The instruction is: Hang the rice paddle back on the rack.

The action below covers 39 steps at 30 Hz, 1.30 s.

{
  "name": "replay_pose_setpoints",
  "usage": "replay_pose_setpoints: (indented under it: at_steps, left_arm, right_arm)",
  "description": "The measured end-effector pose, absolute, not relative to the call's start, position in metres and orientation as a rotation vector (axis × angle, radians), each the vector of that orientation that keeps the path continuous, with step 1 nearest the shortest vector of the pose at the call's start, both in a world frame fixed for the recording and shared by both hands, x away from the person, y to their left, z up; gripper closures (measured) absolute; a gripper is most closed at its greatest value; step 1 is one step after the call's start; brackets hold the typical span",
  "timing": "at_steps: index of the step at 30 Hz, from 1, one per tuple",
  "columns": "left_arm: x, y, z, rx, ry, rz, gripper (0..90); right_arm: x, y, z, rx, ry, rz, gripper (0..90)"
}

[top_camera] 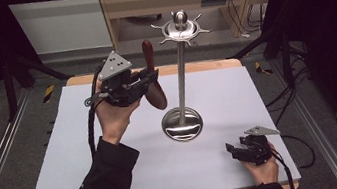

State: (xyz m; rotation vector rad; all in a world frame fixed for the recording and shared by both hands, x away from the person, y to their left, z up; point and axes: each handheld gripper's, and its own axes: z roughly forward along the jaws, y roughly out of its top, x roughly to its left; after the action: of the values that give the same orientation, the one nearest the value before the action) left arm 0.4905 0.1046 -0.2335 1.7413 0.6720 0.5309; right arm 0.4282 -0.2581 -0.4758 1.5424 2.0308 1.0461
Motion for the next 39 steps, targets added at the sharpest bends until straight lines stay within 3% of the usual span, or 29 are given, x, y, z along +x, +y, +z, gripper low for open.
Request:
replay_pose_setpoints:
  at_steps: [39]
  left_arm:
    - [0.505,0.088,-0.228,1.781,0.651,0.539,77.3]
  right_arm:
    - [0.428,-0.258,-0.475,1.553,2.028,1.051,36.8]
